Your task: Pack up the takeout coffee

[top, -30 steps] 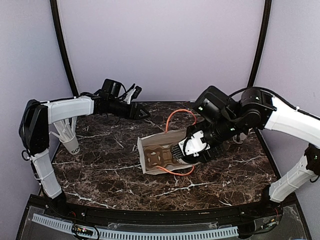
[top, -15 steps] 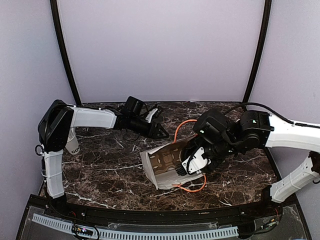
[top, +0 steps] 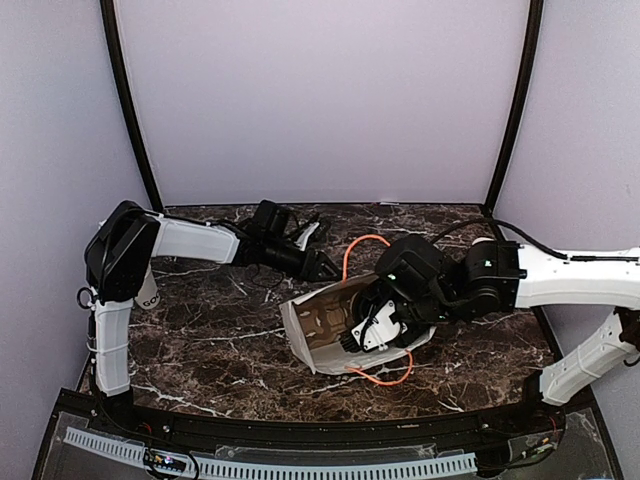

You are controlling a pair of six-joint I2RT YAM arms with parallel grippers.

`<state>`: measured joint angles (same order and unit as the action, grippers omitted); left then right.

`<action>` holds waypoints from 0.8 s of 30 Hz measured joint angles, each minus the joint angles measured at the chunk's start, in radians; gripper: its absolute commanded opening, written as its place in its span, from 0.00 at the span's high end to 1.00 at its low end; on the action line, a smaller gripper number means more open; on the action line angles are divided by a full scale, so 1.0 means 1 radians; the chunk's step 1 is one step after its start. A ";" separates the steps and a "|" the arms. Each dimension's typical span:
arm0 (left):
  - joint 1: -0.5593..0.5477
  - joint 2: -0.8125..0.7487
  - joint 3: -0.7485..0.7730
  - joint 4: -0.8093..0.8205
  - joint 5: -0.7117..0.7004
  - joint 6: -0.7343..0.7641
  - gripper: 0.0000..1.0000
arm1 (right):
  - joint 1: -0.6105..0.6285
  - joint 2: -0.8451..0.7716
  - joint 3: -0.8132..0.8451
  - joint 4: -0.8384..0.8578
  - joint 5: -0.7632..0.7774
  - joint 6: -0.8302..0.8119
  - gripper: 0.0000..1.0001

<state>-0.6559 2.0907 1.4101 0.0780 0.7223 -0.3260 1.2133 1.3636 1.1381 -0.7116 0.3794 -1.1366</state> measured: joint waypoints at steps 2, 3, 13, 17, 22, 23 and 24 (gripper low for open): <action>-0.002 0.000 -0.009 0.014 0.015 -0.005 0.49 | 0.000 0.000 -0.017 0.023 0.006 0.000 0.52; -0.002 0.000 -0.015 0.025 0.023 -0.008 0.50 | -0.001 0.001 -0.023 0.029 0.007 0.000 0.52; -0.005 0.003 -0.071 0.119 0.099 -0.051 0.51 | -0.060 0.051 -0.026 0.083 -0.024 0.001 0.53; -0.005 0.006 -0.075 0.162 0.134 -0.069 0.53 | -0.080 0.067 -0.024 0.100 -0.040 0.001 0.53; -0.005 0.013 -0.086 0.211 0.169 -0.095 0.54 | -0.091 0.085 -0.020 0.114 -0.051 0.001 0.54; -0.005 0.014 -0.089 0.217 0.174 -0.099 0.54 | -0.092 0.087 -0.018 0.114 -0.052 0.001 0.54; -0.005 0.015 -0.090 0.222 0.178 -0.102 0.54 | -0.093 0.089 -0.015 0.113 -0.055 0.001 0.54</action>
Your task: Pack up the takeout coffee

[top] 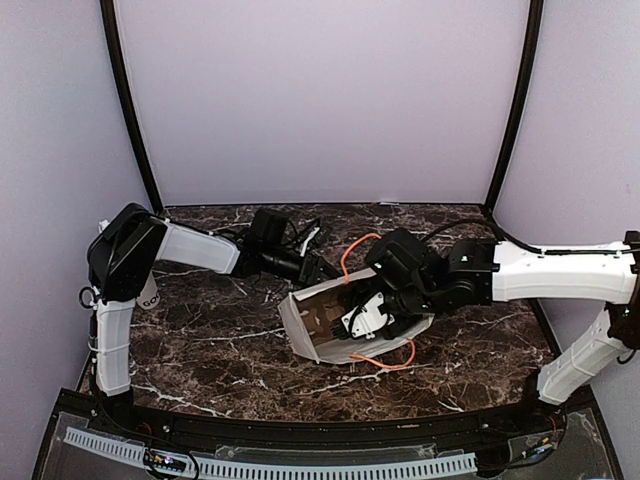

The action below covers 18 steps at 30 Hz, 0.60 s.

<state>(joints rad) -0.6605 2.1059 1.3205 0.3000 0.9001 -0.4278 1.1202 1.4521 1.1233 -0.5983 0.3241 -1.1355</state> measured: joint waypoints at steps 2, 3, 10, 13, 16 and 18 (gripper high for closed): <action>0.000 0.002 -0.001 0.010 0.004 -0.004 0.54 | -0.002 0.003 0.008 -0.001 -0.009 0.003 0.54; 0.000 0.003 -0.001 0.013 0.005 -0.006 0.54 | -0.003 0.004 0.012 -0.004 -0.012 0.006 0.55; 0.000 0.004 -0.002 0.027 0.007 -0.011 0.54 | -0.003 -0.015 0.018 -0.018 -0.044 0.000 0.53; 0.000 0.004 -0.005 0.037 0.013 -0.019 0.54 | -0.003 -0.072 -0.021 0.011 -0.060 -0.033 0.53; 0.000 0.008 -0.009 0.049 0.024 -0.025 0.54 | -0.003 -0.117 -0.072 0.039 -0.055 -0.064 0.53; 0.000 0.011 -0.011 0.053 0.030 -0.027 0.54 | -0.003 -0.118 -0.091 0.048 -0.044 -0.077 0.53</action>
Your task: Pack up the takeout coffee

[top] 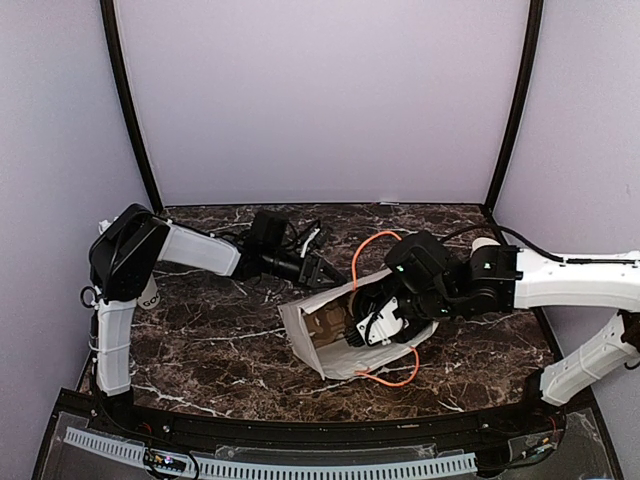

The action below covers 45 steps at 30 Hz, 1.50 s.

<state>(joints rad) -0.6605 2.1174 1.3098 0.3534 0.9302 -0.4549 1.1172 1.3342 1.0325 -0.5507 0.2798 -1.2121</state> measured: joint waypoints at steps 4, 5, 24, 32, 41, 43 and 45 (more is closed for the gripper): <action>0.000 0.007 -0.002 0.018 0.010 -0.003 0.54 | 0.000 0.019 -0.005 0.013 0.019 -0.002 0.54; 0.000 0.010 -0.002 0.020 0.012 -0.003 0.54 | 0.000 0.023 -0.005 0.016 0.022 -0.002 0.54; 0.000 0.018 -0.002 0.042 0.018 -0.017 0.56 | -0.032 0.043 -0.005 0.053 -0.015 -0.006 0.55; 0.000 0.024 -0.002 0.042 0.024 -0.016 0.56 | -0.040 0.043 -0.005 0.056 -0.037 -0.029 0.54; -0.002 0.027 -0.002 0.042 0.037 -0.016 0.56 | -0.040 0.019 -0.005 0.052 -0.046 -0.073 0.54; -0.005 0.031 -0.002 0.041 0.040 -0.016 0.56 | -0.040 0.007 -0.005 0.050 -0.052 -0.078 0.54; -0.007 0.032 -0.002 0.040 0.043 -0.016 0.56 | -0.040 0.001 -0.005 0.040 -0.058 -0.085 0.54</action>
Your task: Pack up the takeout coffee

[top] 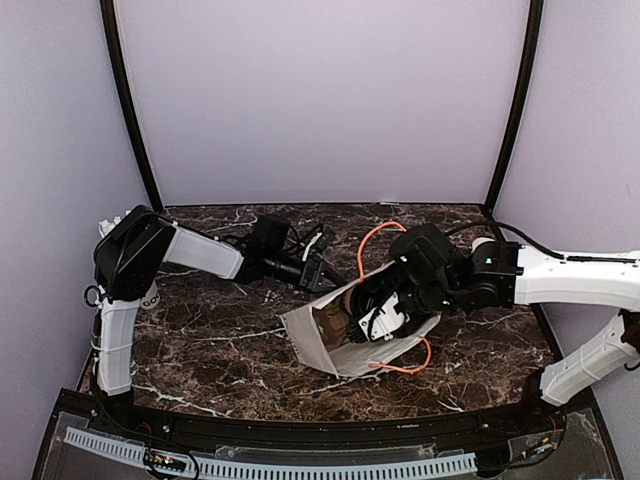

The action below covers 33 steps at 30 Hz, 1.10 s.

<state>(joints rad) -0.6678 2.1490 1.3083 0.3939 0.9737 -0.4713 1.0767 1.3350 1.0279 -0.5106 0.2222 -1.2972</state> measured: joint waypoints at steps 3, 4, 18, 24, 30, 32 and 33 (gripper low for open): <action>0.000 0.001 0.000 -0.002 0.002 0.000 0.56 | 0.000 0.000 0.000 -0.003 -0.002 -0.004 0.54; 0.000 0.001 0.000 -0.003 0.003 0.000 0.56 | 0.000 0.000 0.000 -0.003 -0.002 -0.004 0.54; 0.000 0.002 0.006 -0.034 0.003 0.024 0.56 | -0.005 0.014 0.002 -0.013 -0.023 0.020 0.54; 0.000 0.002 0.008 -0.050 0.002 0.035 0.56 | -0.013 0.032 0.016 -0.028 -0.052 0.037 0.54; -0.002 0.005 0.010 -0.053 0.003 0.043 0.56 | -0.017 0.048 0.048 -0.078 -0.074 0.048 0.54; -0.004 0.009 0.011 -0.055 0.003 0.045 0.56 | -0.017 0.057 0.063 -0.098 -0.077 0.050 0.54; -0.004 0.010 0.011 -0.056 0.003 0.046 0.56 | -0.017 0.062 0.071 -0.110 -0.078 0.050 0.54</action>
<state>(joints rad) -0.6720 2.1586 1.3197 0.3374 0.9764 -0.4252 1.0599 1.3972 1.0992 -0.6209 0.1440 -1.2469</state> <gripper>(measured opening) 0.436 0.707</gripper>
